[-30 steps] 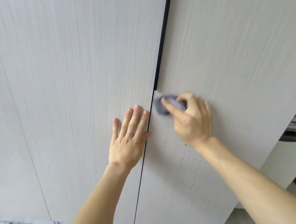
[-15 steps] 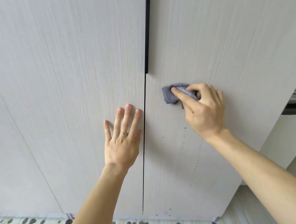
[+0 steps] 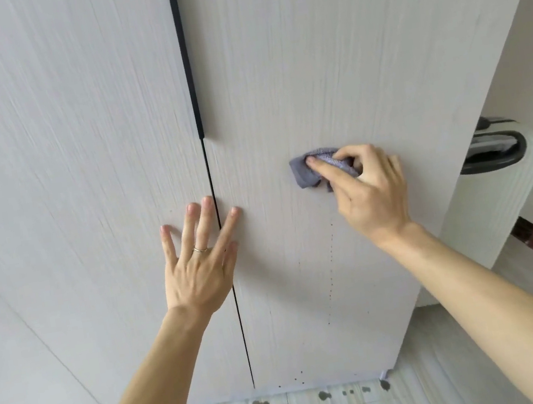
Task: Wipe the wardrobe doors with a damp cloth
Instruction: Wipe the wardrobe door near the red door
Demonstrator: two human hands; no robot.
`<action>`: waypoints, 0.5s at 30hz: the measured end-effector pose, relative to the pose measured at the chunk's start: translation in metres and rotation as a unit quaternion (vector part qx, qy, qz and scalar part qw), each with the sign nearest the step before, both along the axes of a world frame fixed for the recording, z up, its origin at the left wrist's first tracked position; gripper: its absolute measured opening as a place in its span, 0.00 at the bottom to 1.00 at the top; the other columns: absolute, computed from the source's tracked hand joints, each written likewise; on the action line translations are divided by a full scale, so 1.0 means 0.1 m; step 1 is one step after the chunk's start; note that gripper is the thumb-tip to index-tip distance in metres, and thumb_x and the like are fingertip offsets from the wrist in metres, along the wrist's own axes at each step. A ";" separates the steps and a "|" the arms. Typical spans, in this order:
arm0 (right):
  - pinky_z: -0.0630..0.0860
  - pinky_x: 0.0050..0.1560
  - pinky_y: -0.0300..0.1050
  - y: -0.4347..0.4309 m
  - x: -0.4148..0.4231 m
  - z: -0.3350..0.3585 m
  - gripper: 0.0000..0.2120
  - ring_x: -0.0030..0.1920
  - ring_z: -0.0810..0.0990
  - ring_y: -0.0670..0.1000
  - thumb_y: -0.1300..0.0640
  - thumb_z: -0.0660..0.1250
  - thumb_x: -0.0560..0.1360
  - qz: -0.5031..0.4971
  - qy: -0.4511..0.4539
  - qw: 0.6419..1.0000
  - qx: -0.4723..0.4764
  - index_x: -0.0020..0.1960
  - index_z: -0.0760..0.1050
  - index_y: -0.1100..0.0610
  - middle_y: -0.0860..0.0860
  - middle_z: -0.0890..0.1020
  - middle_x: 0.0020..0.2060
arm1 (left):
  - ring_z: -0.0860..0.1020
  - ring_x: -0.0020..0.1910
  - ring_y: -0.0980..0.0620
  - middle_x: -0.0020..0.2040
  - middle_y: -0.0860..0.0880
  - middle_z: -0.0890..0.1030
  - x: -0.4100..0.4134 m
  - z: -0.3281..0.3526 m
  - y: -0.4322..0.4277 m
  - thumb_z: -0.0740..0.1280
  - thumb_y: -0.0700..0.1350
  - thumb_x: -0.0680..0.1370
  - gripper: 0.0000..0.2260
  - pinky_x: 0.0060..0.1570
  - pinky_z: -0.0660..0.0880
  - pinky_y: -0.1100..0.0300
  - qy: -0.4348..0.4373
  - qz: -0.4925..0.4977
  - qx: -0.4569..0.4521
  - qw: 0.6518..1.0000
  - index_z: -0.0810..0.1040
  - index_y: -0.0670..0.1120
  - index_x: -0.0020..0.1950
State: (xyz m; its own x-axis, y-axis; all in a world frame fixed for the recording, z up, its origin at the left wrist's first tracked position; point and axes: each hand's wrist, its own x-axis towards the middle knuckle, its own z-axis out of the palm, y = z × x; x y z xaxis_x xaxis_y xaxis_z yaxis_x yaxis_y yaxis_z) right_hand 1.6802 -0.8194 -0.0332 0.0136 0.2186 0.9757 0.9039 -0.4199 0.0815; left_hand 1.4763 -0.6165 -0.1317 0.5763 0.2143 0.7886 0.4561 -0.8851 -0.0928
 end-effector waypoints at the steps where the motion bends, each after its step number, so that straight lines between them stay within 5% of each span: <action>1: 0.70 0.42 0.51 0.01 0.02 -0.08 0.20 0.41 0.77 0.56 0.65 0.71 0.74 0.004 0.001 1.000 0.004 0.60 0.83 0.47 0.53 0.80 0.50 | 0.45 0.82 0.45 0.83 0.48 0.45 0.03 -0.04 0.00 0.57 0.51 0.83 0.30 0.75 0.46 0.32 0.000 0.005 -0.018 1.000 0.47 0.57 0.83; 6: 0.67 0.44 0.49 -0.09 0.05 -0.89 0.14 0.43 0.77 0.54 0.56 0.62 0.82 0.030 0.015 0.997 -0.064 0.61 0.83 0.44 0.47 0.75 0.52 | 0.42 0.82 0.44 0.83 0.46 0.45 0.11 -0.13 0.15 0.52 0.54 0.84 0.29 0.72 0.45 0.30 0.007 0.000 0.022 1.000 0.44 0.57 0.83; 10: 0.66 0.43 0.48 -0.30 0.04 -1.13 0.18 0.39 0.78 0.54 0.61 0.65 0.77 0.029 -0.012 0.985 -0.169 0.59 0.83 0.42 0.48 0.79 0.49 | 0.42 0.82 0.44 0.83 0.48 0.41 0.13 -0.14 0.14 0.51 0.55 0.84 0.28 0.74 0.39 0.34 -0.005 0.001 0.041 0.999 0.45 0.57 0.83; 15: 0.67 0.44 0.49 -0.38 0.16 -0.28 0.17 0.44 0.78 0.53 0.61 0.68 0.76 -0.007 0.060 0.998 -0.022 0.61 0.83 0.45 0.50 0.81 0.51 | 0.40 0.82 0.45 0.83 0.49 0.38 0.14 -0.14 0.15 0.51 0.56 0.84 0.29 0.74 0.35 0.35 0.001 -0.009 0.031 0.999 0.43 0.58 0.83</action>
State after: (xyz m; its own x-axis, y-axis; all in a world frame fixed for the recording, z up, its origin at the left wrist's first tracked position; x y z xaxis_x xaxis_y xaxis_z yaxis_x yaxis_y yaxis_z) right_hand 1.6957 -0.8579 -0.0615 0.1341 0.2602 0.9562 0.9021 -0.4314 -0.0091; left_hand 1.4899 -0.6013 -0.1455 0.5816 0.1552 0.7985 0.4399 -0.8858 -0.1482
